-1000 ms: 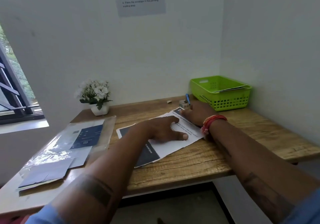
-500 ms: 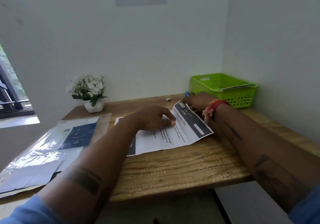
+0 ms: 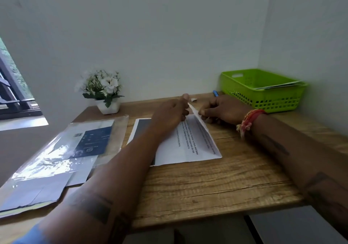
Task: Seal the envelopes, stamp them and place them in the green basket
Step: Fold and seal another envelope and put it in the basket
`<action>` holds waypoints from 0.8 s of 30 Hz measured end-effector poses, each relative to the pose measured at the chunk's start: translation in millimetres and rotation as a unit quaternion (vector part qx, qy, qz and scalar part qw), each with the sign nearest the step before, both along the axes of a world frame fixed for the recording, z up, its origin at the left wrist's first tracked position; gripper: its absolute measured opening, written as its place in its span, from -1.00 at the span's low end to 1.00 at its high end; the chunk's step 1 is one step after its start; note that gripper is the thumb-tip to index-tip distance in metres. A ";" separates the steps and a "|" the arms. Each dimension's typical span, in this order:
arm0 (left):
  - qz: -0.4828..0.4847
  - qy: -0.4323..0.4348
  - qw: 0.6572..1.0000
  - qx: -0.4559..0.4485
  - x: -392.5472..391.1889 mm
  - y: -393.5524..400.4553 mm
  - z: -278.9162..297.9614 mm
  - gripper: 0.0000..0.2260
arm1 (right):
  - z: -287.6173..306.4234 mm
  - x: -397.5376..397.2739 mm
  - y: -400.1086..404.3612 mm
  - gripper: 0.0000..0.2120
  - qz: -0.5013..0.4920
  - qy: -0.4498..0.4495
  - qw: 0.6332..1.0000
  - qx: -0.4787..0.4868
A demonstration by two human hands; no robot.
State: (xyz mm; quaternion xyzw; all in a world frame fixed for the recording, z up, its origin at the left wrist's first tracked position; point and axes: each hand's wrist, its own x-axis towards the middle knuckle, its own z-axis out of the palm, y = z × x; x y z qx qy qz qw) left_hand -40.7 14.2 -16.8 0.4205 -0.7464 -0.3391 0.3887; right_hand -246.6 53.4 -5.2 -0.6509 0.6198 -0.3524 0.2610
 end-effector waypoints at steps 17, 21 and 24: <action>-0.042 -0.327 0.938 -0.107 -16.4 2.0 -17.4 -0.64 | -10.5 12.5 -6.6 -0.91 -0.027 0.197 0.977 -0.083; -0.046 -0.337 0.934 -0.109 -18.2 -0.2 -18.5 -0.65 | -6.2 13.5 -5.6 -0.87 -0.032 0.217 0.974 -0.051; -0.047 -0.348 0.929 -0.114 -18.3 -1.9 -20.4 -0.64 | 2.1 14.3 -2.6 -0.87 -0.018 0.238 0.971 -0.011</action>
